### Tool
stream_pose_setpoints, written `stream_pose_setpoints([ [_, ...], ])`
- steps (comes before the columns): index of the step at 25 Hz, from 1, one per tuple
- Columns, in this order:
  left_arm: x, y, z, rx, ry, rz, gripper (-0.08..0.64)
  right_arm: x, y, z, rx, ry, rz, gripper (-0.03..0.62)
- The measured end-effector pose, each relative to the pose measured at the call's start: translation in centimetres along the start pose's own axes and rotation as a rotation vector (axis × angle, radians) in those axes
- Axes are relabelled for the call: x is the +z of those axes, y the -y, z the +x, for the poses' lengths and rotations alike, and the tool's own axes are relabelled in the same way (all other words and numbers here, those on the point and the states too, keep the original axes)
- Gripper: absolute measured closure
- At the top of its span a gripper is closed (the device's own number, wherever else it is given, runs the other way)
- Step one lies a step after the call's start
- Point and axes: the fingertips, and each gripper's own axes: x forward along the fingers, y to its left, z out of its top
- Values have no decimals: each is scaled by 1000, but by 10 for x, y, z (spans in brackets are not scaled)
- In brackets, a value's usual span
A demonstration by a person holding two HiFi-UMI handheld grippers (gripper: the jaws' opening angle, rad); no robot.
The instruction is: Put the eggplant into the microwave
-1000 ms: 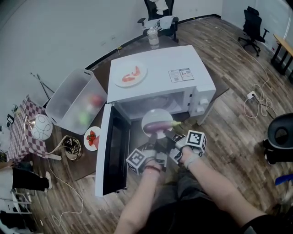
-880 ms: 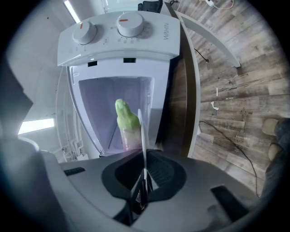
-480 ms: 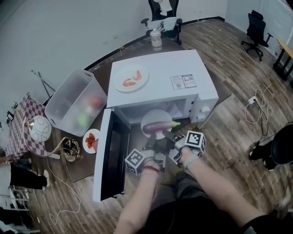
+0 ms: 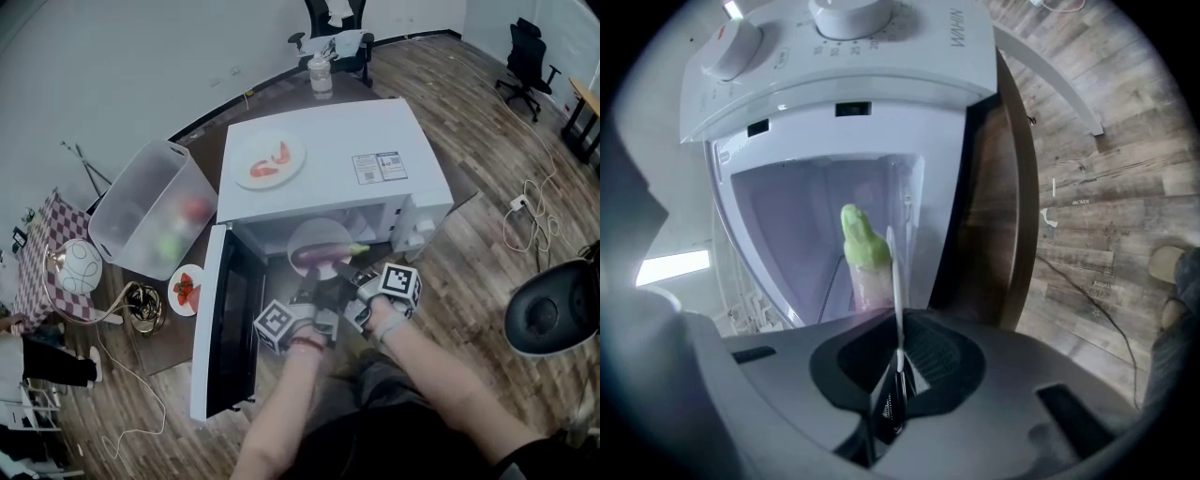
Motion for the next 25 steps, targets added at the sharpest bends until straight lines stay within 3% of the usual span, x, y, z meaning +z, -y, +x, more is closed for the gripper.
stream_pose_setpoints([
  [6, 0, 3, 2, -12, -21, 27, 528, 2, -1, 5, 5, -4, -6, 575],
  [14, -2, 3, 4, -32, -66, 124, 501, 8, -1, 9, -3, 4, -24, 575],
  [25, -4, 6, -5, -57, -124, 427, 491, 7, -1, 12, -7, 11, -39, 577],
])
